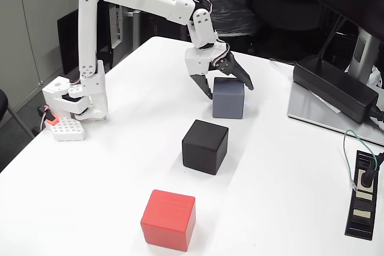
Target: Stack the three blocks in an ordered color.
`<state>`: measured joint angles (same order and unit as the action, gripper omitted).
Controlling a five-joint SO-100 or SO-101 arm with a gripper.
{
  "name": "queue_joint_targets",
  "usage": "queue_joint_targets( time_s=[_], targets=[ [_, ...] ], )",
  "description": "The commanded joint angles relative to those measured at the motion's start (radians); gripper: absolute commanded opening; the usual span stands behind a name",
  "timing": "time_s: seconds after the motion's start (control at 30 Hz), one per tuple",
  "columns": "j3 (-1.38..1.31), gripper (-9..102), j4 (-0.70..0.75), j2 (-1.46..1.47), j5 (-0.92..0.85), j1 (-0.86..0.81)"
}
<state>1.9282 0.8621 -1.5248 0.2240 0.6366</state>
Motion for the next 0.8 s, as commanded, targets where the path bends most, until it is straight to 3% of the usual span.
queue_joint_targets(
  time_s=[0.0,0.4,0.77],
  targets=[
    [-0.012,31,-0.008,0.000,0.046,0.006],
    [-0.011,23,-0.008,0.000,0.130,0.006],
    [-0.014,0,-0.008,-0.011,0.129,0.006]
  ],
)
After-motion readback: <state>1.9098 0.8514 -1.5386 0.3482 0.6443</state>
